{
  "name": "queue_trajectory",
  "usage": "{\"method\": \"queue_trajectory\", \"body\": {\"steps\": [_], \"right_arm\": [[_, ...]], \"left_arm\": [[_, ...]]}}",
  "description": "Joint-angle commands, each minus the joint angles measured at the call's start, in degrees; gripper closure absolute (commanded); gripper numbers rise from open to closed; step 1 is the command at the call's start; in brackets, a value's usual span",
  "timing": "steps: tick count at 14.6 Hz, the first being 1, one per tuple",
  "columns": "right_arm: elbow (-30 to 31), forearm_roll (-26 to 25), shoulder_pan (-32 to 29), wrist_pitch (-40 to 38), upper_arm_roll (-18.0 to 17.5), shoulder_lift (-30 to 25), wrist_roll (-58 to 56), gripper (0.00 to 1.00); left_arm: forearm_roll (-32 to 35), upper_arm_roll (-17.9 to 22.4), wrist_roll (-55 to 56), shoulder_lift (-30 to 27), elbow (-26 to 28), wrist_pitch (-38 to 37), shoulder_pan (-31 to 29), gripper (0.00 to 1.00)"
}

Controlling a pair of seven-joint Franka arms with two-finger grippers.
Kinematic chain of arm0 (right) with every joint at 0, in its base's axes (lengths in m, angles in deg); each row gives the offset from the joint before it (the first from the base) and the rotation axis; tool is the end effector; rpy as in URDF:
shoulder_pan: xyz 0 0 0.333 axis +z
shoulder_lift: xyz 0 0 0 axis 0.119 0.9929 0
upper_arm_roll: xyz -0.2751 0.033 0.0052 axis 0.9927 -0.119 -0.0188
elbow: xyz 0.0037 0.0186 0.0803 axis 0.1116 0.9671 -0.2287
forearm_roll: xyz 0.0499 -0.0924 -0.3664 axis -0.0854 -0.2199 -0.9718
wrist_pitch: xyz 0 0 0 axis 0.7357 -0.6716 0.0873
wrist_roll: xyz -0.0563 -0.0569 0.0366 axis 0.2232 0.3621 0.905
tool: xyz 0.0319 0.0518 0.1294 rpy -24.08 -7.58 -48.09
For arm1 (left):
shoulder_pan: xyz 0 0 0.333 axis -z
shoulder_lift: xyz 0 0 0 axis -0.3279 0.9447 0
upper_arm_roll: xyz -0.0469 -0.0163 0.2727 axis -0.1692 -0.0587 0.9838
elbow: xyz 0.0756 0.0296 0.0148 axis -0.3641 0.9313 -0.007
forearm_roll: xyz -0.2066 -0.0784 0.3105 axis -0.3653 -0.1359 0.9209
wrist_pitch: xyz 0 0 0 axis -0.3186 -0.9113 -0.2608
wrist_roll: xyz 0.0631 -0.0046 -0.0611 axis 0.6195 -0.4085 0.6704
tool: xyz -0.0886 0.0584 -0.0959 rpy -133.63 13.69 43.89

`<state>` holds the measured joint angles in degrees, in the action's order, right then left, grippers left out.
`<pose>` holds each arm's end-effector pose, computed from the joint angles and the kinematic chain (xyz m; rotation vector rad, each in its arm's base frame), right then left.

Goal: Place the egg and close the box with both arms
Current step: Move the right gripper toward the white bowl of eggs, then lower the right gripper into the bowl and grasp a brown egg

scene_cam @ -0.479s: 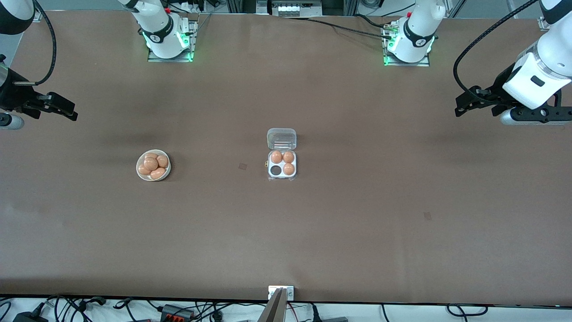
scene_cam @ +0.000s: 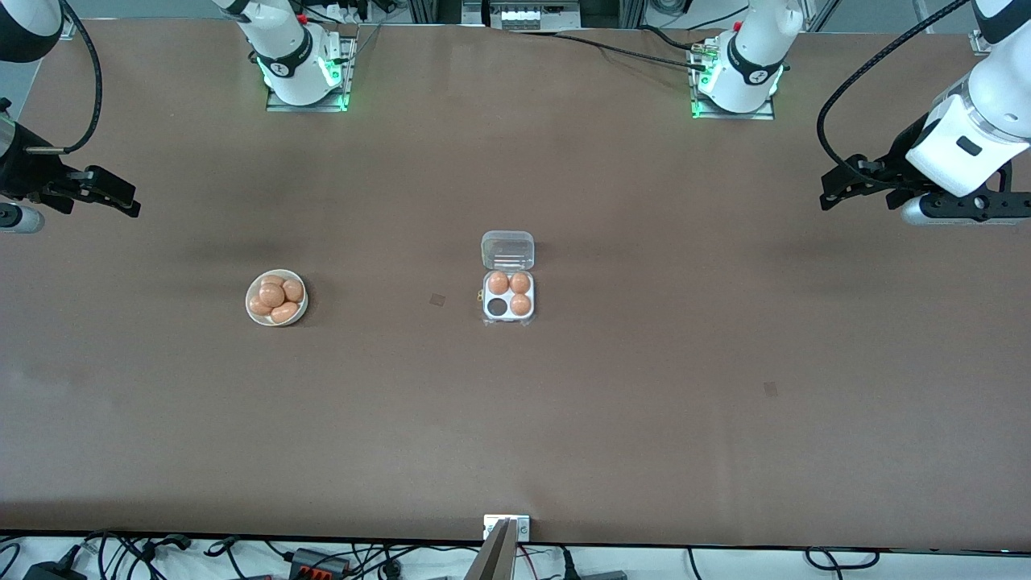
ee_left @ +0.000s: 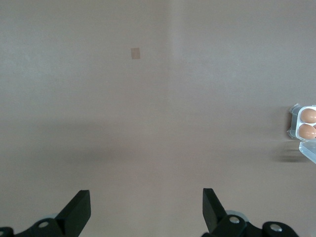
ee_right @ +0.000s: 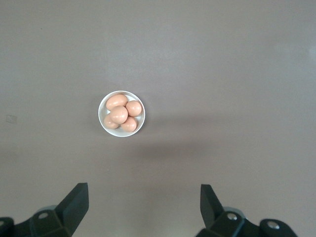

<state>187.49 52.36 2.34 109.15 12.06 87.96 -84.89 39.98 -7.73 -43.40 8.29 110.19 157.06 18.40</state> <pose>0.5408 -0.0352 0.4904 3.1127 -0.0540 -0.0476 0.5315 -0.0521 0.5133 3.0941 0.0793 -0.0609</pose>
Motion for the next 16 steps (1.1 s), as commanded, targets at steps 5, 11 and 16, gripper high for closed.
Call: {"method": "queue_trajectory", "body": {"steps": [5, 11, 16], "right_arm": [[-0.66, 0.7, -0.16, 1.01, 0.02, 5.96, -1.45, 0.0], [-5.66, 0.26, 4.05, 2.5, -1.21, 19.75, -0.48, 0.0], [-5.32, 0.09, 7.75, 8.66, -1.12, 27.06, -0.39, 0.0]], "left_arm": [[-0.54, -0.05, -1.53, 0.36, -1.58, -1.12, -0.32, 0.0], [-0.54, -0.14, -1.01, 0.45, -1.76, -1.21, -0.23, 0.0], [-0.54, -0.05, -1.09, 0.45, -1.76, -1.21, -0.23, 0.0]]}}
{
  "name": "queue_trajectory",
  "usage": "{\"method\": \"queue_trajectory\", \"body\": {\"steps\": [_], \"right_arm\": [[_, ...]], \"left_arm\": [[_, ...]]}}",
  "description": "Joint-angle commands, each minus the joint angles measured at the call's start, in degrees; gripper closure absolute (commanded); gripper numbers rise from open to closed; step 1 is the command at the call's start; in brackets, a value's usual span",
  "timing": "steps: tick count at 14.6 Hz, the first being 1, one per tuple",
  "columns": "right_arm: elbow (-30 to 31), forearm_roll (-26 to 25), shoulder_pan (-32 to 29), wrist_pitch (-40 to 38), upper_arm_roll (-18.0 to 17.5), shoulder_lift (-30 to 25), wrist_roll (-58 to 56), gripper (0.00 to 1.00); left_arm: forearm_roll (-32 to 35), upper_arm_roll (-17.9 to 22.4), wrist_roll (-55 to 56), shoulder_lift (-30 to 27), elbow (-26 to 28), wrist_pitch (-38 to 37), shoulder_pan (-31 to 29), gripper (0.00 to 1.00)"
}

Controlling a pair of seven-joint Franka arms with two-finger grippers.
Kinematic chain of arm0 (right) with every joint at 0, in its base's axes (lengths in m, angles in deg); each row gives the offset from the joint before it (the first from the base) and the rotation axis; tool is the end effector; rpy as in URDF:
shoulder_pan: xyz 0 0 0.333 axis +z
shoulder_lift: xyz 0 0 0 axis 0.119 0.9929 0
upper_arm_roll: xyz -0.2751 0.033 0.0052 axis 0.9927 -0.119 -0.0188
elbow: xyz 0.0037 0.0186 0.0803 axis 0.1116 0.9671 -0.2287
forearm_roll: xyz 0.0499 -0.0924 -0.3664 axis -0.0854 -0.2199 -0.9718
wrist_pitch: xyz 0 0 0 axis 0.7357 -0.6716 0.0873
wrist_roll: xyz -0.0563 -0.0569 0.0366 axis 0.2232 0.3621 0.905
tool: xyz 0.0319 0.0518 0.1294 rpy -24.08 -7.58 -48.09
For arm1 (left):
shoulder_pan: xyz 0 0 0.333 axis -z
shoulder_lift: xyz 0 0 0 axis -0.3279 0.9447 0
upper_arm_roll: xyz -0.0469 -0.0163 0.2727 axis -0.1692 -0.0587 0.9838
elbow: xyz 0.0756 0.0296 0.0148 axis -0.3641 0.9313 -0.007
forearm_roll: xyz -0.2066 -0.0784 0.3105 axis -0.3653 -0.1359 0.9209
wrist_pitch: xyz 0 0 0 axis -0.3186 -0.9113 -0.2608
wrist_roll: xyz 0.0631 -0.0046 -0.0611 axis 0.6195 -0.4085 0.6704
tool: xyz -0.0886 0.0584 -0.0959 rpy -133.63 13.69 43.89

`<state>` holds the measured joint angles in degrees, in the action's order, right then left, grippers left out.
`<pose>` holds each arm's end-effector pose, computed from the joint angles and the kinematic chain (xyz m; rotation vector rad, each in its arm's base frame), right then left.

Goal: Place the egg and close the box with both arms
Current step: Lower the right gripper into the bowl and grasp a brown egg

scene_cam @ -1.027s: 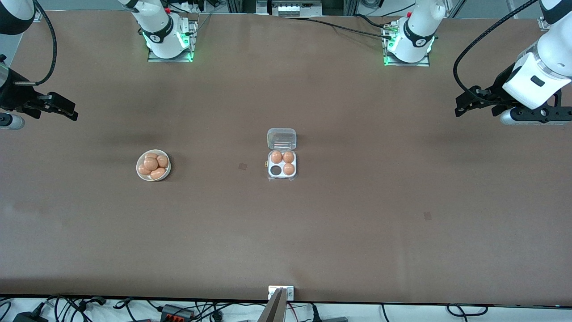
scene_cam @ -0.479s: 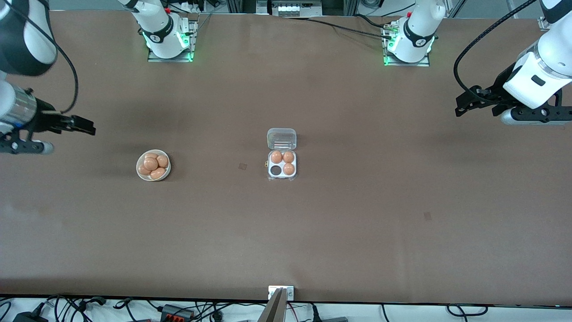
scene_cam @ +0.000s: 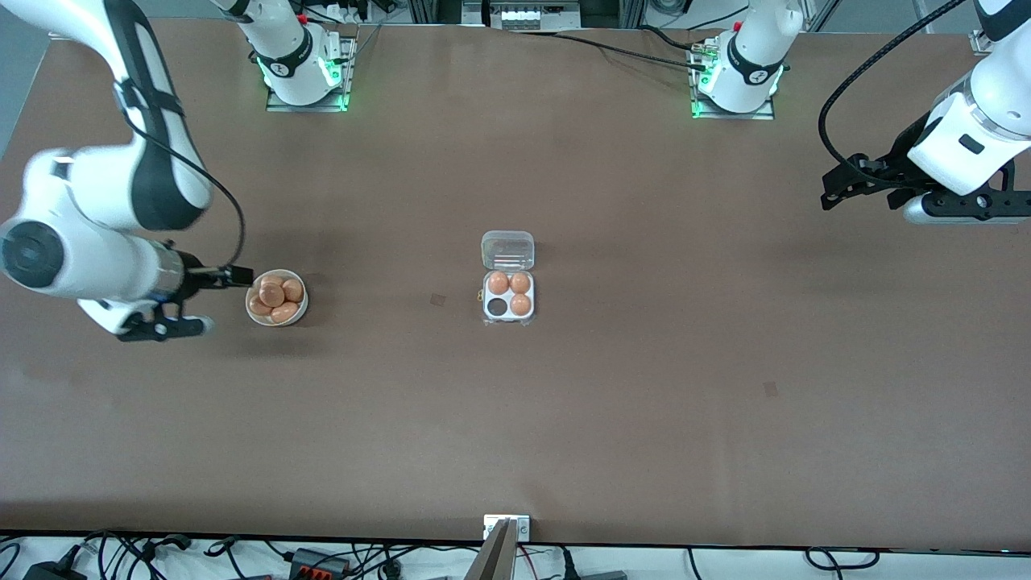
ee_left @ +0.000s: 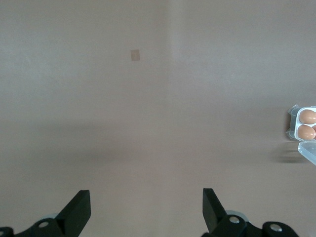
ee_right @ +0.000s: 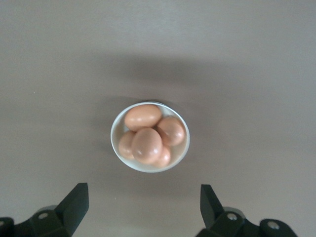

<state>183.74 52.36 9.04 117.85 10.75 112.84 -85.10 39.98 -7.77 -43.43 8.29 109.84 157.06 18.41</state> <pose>0.6002 0.0446 0.2786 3.0967 0.1777 -0.3828 0.5321 -0.0526 0.5161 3.0937 0.0768 -0.0515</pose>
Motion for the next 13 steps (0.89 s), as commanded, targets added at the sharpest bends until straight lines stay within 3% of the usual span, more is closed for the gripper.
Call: {"method": "queue_trajectory", "body": {"steps": [1, 5, 13], "right_arm": [[-1.39, 0.0, 0.88, 0.05, 0.18, 3.49, -0.27, 0.0], [-1.22, 0.08, -0.62, 0.58, 0.54, 7.54, -0.27, 0.0], [-0.34, 0.17, 1.4, 1.2, 0.54, 9.13, -0.18, 0.0]], "left_arm": [[-0.54, -0.01, -0.98, 0.44, -1.41, -1.21, -0.23, 0.0], [-0.54, -0.01, -1.07, 0.44, -1.41, -1.21, -0.23, 0.0], [-0.54, -0.1, -1.07, 0.44, -1.41, -1.82, -0.23, 0.0]]}}
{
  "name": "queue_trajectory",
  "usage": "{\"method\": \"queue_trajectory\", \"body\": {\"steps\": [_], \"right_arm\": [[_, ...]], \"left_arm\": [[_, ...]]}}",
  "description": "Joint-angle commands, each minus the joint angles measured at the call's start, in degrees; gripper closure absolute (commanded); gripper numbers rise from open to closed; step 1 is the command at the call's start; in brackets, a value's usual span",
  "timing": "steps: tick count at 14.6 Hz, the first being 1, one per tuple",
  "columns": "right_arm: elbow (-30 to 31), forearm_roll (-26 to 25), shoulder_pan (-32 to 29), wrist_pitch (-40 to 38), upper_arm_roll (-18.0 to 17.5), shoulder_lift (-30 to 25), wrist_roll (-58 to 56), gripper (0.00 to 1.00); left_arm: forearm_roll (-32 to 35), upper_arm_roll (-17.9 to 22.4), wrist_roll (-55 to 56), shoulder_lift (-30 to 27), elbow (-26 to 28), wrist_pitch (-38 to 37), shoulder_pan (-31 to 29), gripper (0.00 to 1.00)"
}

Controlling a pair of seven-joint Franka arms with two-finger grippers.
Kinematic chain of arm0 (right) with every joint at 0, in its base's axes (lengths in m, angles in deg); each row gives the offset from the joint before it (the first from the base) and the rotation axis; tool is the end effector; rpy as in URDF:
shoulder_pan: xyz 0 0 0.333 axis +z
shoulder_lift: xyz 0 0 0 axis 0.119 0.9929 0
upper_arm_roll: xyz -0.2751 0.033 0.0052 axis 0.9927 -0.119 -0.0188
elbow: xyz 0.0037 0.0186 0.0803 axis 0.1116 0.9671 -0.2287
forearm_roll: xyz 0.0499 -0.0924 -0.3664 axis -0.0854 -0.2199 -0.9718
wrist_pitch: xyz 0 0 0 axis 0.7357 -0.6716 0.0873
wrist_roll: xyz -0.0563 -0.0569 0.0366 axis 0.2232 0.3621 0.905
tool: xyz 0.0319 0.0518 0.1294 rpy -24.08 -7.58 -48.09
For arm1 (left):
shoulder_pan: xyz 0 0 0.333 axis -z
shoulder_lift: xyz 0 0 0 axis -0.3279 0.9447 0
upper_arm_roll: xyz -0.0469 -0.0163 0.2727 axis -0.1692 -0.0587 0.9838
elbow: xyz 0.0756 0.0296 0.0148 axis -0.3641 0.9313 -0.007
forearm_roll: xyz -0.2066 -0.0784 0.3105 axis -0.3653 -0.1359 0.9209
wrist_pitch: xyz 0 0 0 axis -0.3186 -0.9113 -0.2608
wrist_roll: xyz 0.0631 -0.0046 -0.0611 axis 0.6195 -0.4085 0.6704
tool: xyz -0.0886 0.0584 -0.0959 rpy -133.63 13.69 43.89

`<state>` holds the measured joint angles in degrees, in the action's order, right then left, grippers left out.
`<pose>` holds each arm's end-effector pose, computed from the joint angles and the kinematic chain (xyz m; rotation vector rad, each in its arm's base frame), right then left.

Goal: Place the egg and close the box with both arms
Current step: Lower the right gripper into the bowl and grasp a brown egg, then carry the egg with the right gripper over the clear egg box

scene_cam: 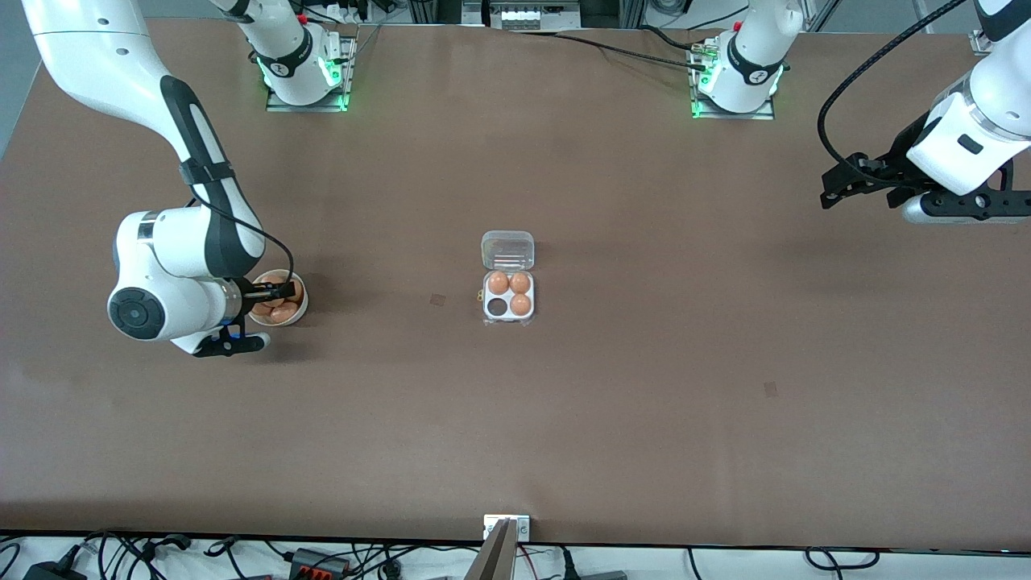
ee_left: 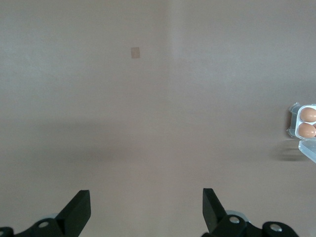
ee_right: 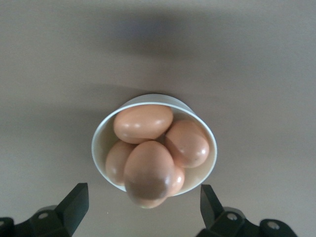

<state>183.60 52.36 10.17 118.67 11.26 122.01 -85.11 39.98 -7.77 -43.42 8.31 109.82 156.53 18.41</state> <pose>0.5865 0.0507 0.1846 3.0568 0.1955 -0.6031 0.5308 -0.0526 0.5153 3.0943 0.0768 -0.0658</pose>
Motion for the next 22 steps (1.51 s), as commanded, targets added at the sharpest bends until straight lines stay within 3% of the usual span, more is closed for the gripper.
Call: {"method": "queue_trajectory", "body": {"steps": [1, 5, 6, 9, 11, 15, 18, 22], "right_arm": [[-0.2, 0.18, 0.18, 0.64, 0.03, 0.57, -0.18, 0.02], [-0.11, 0.09, -0.87, 1.26, 0.03, 1.46, -0.26, 0.09], [-0.11, 0.18, -1.05, 1.26, 0.03, 1.46, -0.26, 0.2], [-0.63, 0.18, -0.62, 0.64, 0.03, 1.37, -0.26, 0.74], [-0.72, 0.26, -0.61, 0.64, -0.06, 1.28, -0.26, 0.97], [-3.96, 0.88, -0.44, -1.45, -0.59, 0.76, -0.97, 1.0], [-13.18, 0.97, 0.26, -6.21, -3.47, 0.93, -0.79, 1.0], [-17.68, 0.79, 7.89, 0.79, -5.24, 2.42, 5.52, 1.0]], "left_arm": [[-0.54, -0.1, -1.07, 0.43, -1.39, -1.29, -0.23, 0.0], [-0.54, -0.2, -1.33, 0.43, -1.39, -2.52, -0.23, 0.0], [-0.54, -0.1, -1.42, 0.43, -1.39, -2.35, -0.32, 0.0], [0.59, -0.1, -1.15, 2.88, -4.19, -2.17, -0.32, 0.0], [0.6, -0.1, -1.16, 3.59, -5.26, -2.26, -0.15, 0.0], [0.69, -0.28, -1.16, 3.68, -5.79, -4.11, -0.23, 0.0], [0.69, -0.71, -1.07, 4.12, -6.05, -3.84, 0.03, 0.0], [0.69, -0.98, -0.98, 4.12, -6.14, -3.93, 0.03, 0.0]]}}
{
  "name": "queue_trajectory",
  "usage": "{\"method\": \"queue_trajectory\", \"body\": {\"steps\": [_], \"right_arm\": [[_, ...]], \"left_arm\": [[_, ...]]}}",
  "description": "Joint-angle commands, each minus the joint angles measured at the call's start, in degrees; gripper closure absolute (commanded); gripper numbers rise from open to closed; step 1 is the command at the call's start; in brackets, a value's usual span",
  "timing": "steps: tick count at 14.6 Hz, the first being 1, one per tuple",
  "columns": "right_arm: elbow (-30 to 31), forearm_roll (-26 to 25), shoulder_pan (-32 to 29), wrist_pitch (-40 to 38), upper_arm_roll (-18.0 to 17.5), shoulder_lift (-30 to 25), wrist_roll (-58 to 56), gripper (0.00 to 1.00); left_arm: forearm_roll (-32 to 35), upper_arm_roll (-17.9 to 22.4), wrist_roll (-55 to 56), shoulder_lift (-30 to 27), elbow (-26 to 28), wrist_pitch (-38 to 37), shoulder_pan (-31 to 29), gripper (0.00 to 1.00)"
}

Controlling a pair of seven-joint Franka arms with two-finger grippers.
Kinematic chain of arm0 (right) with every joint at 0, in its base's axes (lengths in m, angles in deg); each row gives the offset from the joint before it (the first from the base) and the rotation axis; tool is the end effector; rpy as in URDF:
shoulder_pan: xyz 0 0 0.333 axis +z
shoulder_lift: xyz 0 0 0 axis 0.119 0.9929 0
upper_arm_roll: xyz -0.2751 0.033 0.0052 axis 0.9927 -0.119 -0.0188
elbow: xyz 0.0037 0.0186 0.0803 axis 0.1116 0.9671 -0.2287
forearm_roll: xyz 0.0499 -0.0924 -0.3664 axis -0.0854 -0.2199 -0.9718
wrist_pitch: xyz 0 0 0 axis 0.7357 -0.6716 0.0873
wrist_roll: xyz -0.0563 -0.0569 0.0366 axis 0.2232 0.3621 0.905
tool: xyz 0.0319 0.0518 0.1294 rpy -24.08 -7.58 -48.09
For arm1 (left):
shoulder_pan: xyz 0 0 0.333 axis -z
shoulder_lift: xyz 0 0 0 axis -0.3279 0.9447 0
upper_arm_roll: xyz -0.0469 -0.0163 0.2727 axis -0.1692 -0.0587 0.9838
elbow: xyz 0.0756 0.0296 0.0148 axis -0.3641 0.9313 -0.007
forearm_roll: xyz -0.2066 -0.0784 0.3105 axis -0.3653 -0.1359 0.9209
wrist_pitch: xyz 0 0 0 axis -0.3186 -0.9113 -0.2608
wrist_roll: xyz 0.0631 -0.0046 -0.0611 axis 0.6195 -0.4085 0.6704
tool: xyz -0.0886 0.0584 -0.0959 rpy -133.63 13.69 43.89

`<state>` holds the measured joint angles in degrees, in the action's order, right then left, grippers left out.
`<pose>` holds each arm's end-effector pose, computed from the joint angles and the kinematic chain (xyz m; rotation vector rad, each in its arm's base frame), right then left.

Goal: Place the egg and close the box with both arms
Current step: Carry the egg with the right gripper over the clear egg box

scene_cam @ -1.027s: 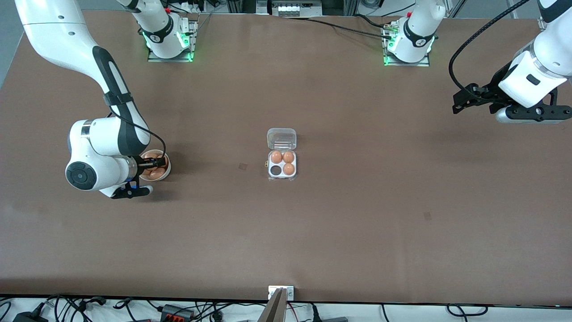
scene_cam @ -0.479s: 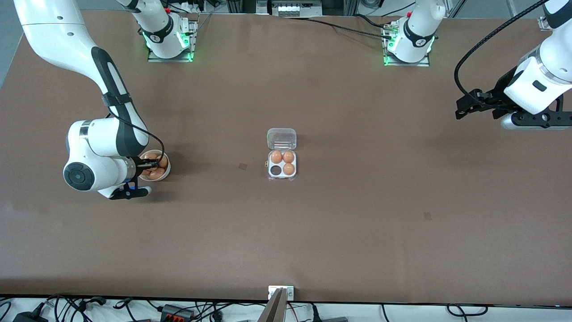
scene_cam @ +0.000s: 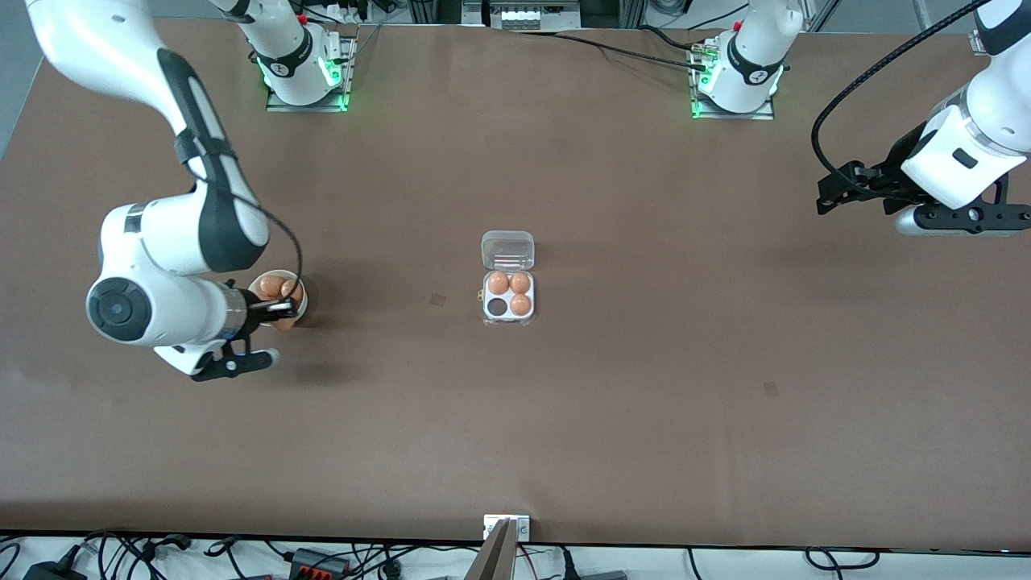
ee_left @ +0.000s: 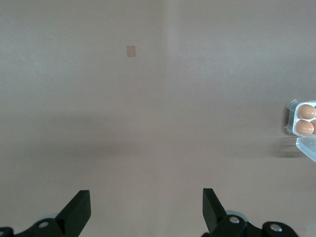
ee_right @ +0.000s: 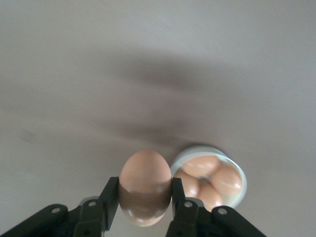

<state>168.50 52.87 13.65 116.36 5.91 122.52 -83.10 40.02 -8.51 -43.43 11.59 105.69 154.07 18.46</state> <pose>0.6401 0.1479 0.2859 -3.0792 -0.3501 0.2736 0.5410 -0.0600 0.5143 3.0919 0.0524 -0.1098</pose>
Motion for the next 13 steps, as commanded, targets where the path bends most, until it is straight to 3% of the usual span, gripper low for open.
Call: {"method": "queue_trajectory", "body": {"steps": [1, 5, 13], "right_arm": [[-3.46, 0.28, 6.53, 4.42, 0.11, 3.13, 4.23, 1.0], [-9.71, 0.37, 13.3, 5.23, 0.02, 8.67, 9.57, 1.0], [-10.77, 0.1, 25.17, 12.78, 0.2, 14.48, 28.91, 1.0]], "left_arm": [[0.65, -0.24, -0.89, 0.75, -1.92, -1.99, -0.02, 0.0], [0.65, -0.24, -0.63, 0.4, -1.92, -2.26, -0.11, 0.0], [0.65, -0.33, -0.62, 0.31, -2.01, -3.05, -0.02, 0.0]]}}
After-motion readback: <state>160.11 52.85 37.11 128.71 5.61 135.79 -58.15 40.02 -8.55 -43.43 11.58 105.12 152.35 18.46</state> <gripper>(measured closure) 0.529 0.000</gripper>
